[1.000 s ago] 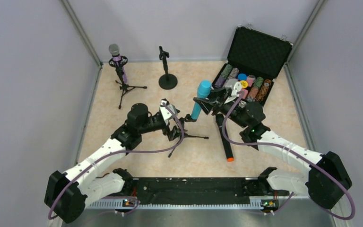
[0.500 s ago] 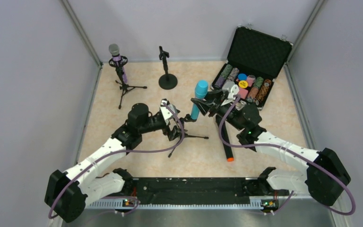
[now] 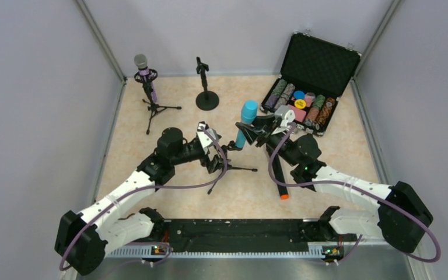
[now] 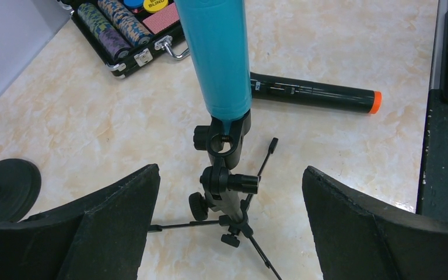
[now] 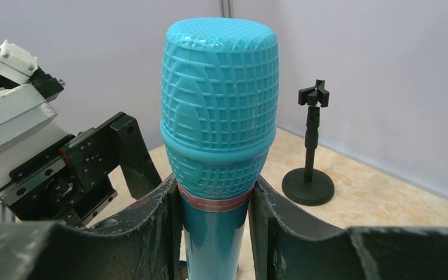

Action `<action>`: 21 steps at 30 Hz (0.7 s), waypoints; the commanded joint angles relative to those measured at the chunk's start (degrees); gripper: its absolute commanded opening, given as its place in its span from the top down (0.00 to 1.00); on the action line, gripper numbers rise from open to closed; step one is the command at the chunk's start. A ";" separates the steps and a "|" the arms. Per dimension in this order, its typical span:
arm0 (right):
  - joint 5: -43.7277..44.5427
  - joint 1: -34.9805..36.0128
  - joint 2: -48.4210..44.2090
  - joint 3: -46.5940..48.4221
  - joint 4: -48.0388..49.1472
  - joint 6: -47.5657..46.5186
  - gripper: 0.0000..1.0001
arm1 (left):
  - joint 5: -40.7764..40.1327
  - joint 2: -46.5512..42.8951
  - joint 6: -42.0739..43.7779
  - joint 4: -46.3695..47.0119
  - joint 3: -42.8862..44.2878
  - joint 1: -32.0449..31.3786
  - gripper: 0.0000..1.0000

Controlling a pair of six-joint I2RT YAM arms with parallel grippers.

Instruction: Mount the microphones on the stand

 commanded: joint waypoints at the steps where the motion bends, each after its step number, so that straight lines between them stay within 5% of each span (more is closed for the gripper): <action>1: 0.87 2.72 5.55 -6.15 -23.21 -2.59 1.00 | -0.41 -1.09 0.06 2.50 -0.50 0.07 0.04; 21: 17.78 9.74 6.95 -6.25 -28.90 1.81 1.00 | -4.30 -0.68 -1.23 3.48 -0.04 0.08 0.04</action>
